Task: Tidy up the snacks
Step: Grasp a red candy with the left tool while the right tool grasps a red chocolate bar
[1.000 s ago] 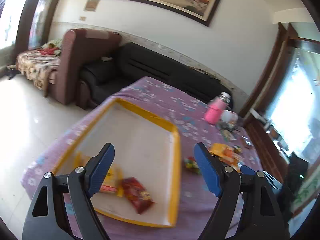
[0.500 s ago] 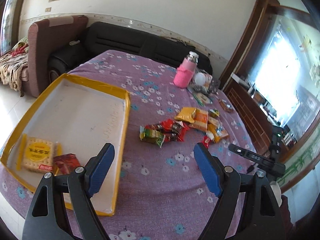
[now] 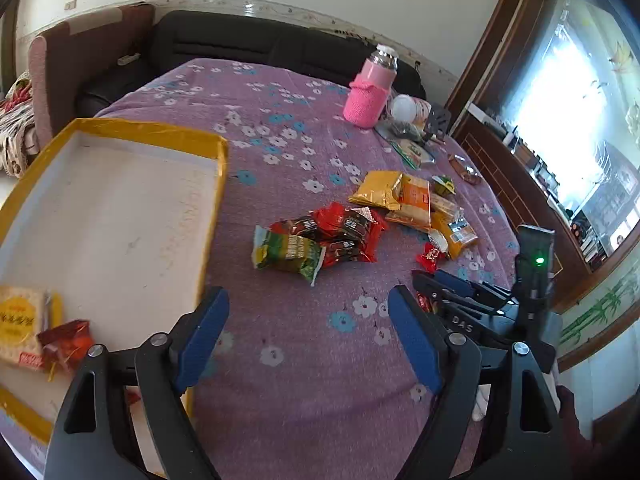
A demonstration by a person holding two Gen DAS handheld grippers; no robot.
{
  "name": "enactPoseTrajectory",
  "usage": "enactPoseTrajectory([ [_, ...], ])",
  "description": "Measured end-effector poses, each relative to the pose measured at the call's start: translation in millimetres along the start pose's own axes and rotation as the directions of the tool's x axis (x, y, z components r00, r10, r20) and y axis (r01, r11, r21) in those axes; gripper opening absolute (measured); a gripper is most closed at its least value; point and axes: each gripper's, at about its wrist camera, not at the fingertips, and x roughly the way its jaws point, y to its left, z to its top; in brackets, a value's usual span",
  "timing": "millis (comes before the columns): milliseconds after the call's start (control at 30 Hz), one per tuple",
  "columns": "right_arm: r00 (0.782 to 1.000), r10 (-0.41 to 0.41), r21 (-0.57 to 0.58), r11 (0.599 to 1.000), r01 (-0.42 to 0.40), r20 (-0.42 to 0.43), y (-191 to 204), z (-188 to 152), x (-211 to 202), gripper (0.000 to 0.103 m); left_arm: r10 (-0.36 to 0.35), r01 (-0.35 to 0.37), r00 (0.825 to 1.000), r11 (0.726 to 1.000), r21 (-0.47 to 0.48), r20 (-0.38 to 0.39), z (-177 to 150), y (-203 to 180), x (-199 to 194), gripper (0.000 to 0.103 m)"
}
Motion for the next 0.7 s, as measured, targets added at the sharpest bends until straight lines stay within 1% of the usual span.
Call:
enactPoseTrajectory([
  [67, 1.000, 0.030, 0.024, 0.999, -0.030, 0.010, -8, 0, 0, 0.030, 0.003, -0.003, 1.000, 0.999, 0.041, -0.013, 6, -11, 13, 0.082],
  [133, 0.996, 0.080, 0.066, 0.994, -0.082, 0.030, -20, 0, 1, 0.030, 0.005, -0.003, 1.000, 0.996, 0.088, -0.019, 14, -23, 23, 0.082],
  [200, 0.991, 0.129, 0.101, 0.986, -0.133, 0.037, -29, 4, 3, 0.029, -0.006, 0.010, 1.000, 0.989, 0.145, -0.027, 29, -37, 39, 0.082],
  [233, 0.989, 0.145, 0.116, 0.982, -0.149, 0.040, -33, 4, 3, 0.029, -0.011, 0.016, 0.999, 0.987, 0.157, -0.033, 34, -40, 46, 0.082],
  [267, 0.986, 0.160, 0.131, 0.978, -0.164, 0.042, -36, 4, 2, 0.029, -0.022, 0.030, 0.999, 0.986, 0.167, -0.048, 43, -44, 58, 0.082],
  [333, 0.984, 0.172, 0.141, 0.974, -0.176, 0.043, -37, 4, 2, 0.029, -0.048, 0.062, 0.995, 0.986, 0.157, -0.086, 56, -48, 81, 0.082],
  [400, 0.983, 0.176, 0.144, 0.973, -0.180, 0.044, -37, 3, 0, 0.029, -0.079, 0.099, 0.987, 0.985, 0.141, -0.137, 69, -50, 109, 0.082],
  [433, 0.983, 0.178, 0.146, 0.972, -0.183, 0.044, -38, 3, 0, 0.029, -0.080, 0.104, 0.984, 0.983, 0.149, -0.160, 74, -51, 120, 0.081],
  [467, 0.982, 0.184, 0.149, 0.971, -0.189, 0.043, -39, 3, 0, 0.029, -0.058, 0.089, 0.982, 0.981, 0.171, -0.177, 77, -54, 131, 0.068],
  [500, 0.982, 0.186, 0.153, 0.970, -0.190, 0.043, -40, 2, -1, 0.029, -0.032, 0.073, 0.978, 0.979, 0.192, -0.205, 77, -56, 140, 0.042],
  [533, 0.982, 0.186, 0.157, 0.969, -0.191, 0.044, -42, 3, -1, 0.029, -0.029, 0.079, 0.970, 0.977, 0.199, -0.242, 75, -58, 146, 0.031],
  [567, 0.982, 0.184, 0.164, 0.968, -0.189, 0.044, -44, 3, -1, 0.029, -0.036, 0.095, 0.963, 0.973, 0.209, -0.268, 70, -60, 146, 0.027],
  [600, 0.983, 0.179, 0.170, 0.968, -0.184, 0.043, -45, 3, -1, 0.029, -0.043, 0.112, 0.961, 0.963, 0.245, -0.272, 63, -64, 140, 0.027],
  [667, 0.986, 0.162, 0.189, 0.968, -0.167, 0.043, -51, 3, -2, 0.029, -0.060, 0.160, 0.946, 0.942, 0.295, -0.320, 43, -73, 125, 0.027],
  [700, 0.987, 0.154, 0.197, 0.967, -0.159, 0.043, -53, 3, -2, 0.029, -0.064, 0.175, 0.942, 0.931, 0.321, -0.330, 33, -77, 115, 0.027],
])
